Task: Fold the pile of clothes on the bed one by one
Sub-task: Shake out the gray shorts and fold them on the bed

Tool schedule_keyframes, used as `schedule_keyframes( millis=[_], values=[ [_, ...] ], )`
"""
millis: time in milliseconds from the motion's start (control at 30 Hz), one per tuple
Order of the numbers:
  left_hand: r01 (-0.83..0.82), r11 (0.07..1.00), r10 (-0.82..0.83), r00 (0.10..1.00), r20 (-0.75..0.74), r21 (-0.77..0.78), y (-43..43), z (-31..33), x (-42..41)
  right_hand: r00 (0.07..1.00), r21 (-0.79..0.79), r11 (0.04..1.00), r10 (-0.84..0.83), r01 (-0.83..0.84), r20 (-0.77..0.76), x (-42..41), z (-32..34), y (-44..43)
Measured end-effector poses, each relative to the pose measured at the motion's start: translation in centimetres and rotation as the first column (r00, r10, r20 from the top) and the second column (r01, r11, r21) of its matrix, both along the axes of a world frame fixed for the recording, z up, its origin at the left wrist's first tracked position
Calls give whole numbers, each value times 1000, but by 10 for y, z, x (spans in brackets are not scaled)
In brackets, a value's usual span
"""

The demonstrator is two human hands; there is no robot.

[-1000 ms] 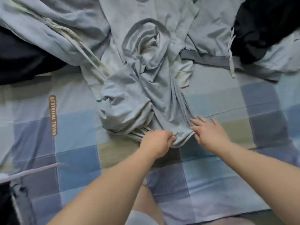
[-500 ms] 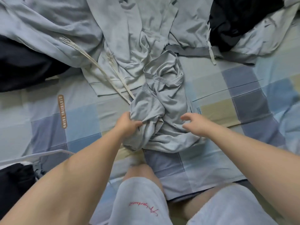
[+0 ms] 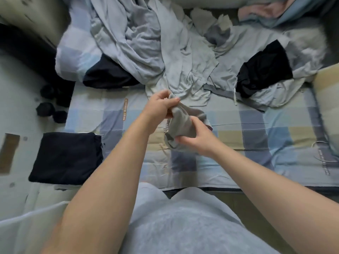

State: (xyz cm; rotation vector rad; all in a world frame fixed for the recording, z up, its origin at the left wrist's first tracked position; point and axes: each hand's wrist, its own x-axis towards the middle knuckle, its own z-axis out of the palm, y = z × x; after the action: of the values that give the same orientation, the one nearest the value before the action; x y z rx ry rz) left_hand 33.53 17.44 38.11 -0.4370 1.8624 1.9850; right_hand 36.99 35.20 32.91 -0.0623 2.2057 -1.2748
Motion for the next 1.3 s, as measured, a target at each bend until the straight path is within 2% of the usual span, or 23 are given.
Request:
schedule_keyframes(
  millis=[133, 200, 333, 433, 500, 567, 667, 733, 767, 833, 933, 1000, 1067, 1200, 1300],
  values=[
    [-3, 999, 8, 989, -146, 33, -41, 81, 7, 969, -90, 986, -154, 139, -195, 2, 49, -42],
    [-83, 996, 78, 979, -188, -15, -67, 109, 10, 933, -109, 987, -144, 114, -329, -2, 71, -58],
    [-271, 957, 240, 942, -233, -108, -121, 144, 14, 828, -48, 998, -53, 31, -559, -8, 128, -91],
    [-333, 936, 294, 918, -266, -115, -150, 162, 20, 750, -81, 997, -63, 14, -658, -15, 167, -117],
    [-231, 963, 183, 937, -297, -136, -167, 168, 29, 761, -176, 984, -115, 1, -638, -17, 186, -135],
    [-39, 987, -11, 954, -300, -158, -183, 168, 41, 841, -345, 939, -186, 0, -508, -16, 202, -149],
    [226, 961, -263, 927, -266, -161, -197, 161, 56, 930, -559, 828, -241, 47, -278, -9, 222, -165],
    [323, 938, -346, 892, -290, -127, -196, 155, 58, 950, -608, 790, -242, 76, -196, -5, 227, -170],
    [314, 944, -331, 881, -339, -106, -195, 151, 58, 955, -611, 788, -238, 82, -178, -3, 227, -171],
    [246, 965, -259, 866, -428, -87, -193, 144, 57, 951, -570, 816, -241, 92, -192, -1, 222, -171],
    [174, 979, -201, 859, -471, -102, -189, 143, 56, 905, -397, 915, -226, 71, -360, -3, 215, -157],
    [96, 988, -145, 847, -511, -121, -186, 149, 50, 879, -322, 944, -214, 74, -426, -6, 213, -138],
    [10, 982, -114, 833, -541, -191, -181, 155, 42, 882, -291, 953, -210, 88, -422, -11, 212, -114],
    [-37, 923, -194, 813, -549, -382, -146, 158, 31, 926, -246, 969, -128, 39, -356, -20, 214, -65],
    [-115, 939, -76, 850, -522, -325, -116, 163, 18, 948, -53, 994, 75, -96, -308, -23, 220, -29]
  ],
)
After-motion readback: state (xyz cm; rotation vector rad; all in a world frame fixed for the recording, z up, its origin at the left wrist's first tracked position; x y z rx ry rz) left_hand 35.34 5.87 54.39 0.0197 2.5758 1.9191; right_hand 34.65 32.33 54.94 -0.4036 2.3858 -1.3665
